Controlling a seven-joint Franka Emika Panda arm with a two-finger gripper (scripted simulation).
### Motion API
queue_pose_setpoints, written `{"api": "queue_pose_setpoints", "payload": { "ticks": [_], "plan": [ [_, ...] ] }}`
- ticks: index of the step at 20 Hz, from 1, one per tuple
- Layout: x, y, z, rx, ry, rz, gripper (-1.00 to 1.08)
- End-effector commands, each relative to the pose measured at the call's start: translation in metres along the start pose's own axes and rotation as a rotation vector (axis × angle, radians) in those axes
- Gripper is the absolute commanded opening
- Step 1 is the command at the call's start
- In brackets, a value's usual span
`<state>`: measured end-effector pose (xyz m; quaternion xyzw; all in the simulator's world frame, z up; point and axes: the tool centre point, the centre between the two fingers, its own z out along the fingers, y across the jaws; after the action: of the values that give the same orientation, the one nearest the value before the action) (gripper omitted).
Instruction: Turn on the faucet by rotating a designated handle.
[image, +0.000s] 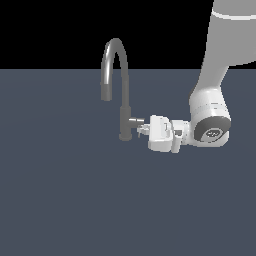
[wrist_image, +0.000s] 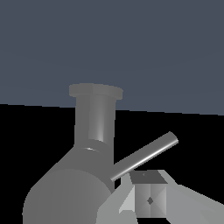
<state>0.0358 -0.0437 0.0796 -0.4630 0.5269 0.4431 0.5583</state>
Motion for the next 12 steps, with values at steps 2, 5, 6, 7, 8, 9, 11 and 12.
{"api": "queue_pose_setpoints", "payload": {
  "ticks": [2, 5, 6, 7, 8, 9, 11, 12],
  "plan": [
    [0.040, 0.008, 0.000, 0.012, 0.016, 0.050, -1.00],
    [0.009, -0.003, -0.003, 0.002, -0.001, 0.003, -1.00],
    [0.012, -0.004, -0.003, 0.003, 0.000, 0.006, -1.00],
    [0.016, -0.006, -0.003, 0.003, 0.001, 0.010, -1.00],
    [0.019, -0.007, -0.003, 0.004, 0.002, 0.013, -1.00],
    [0.023, -0.008, -0.003, 0.005, 0.004, 0.016, -1.00],
    [0.029, -0.010, -0.002, 0.006, 0.006, 0.023, -1.00],
    [0.033, -0.011, -0.002, 0.007, 0.007, 0.026, -1.00]
  ]
}}
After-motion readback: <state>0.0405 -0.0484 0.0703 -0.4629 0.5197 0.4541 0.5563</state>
